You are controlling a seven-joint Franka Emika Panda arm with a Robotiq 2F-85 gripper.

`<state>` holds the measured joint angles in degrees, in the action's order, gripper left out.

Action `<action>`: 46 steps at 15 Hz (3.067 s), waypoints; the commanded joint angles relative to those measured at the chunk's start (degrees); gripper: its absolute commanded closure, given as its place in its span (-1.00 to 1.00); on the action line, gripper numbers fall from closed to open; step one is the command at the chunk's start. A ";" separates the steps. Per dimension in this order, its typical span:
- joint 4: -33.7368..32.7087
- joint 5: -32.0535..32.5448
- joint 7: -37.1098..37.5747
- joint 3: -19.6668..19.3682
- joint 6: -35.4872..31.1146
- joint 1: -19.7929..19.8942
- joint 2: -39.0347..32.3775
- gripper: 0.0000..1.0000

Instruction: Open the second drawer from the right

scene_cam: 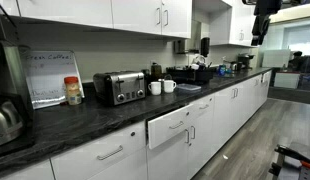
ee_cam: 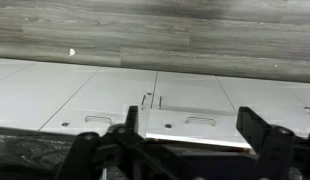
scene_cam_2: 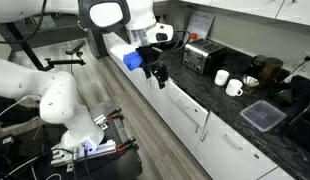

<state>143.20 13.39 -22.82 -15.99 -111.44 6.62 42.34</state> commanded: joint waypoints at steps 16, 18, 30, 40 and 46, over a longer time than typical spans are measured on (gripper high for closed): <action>1.52 -1.25 -3.77 -1.29 -3.17 -2.23 -2.72 -1.00; 2.45 -1.46 -5.54 -1.81 -5.56 -3.18 -4.29 -1.00; 5.94 -9.12 -22.14 -3.14 -25.16 -8.38 -24.00 -1.00; 5.36 -15.12 -27.64 2.01 -28.94 -7.81 -32.86 -1.00; 5.14 -15.12 -27.68 2.01 -28.94 -7.81 -32.85 -1.00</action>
<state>148.37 -1.10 -50.09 -16.66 -140.53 -3.78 9.53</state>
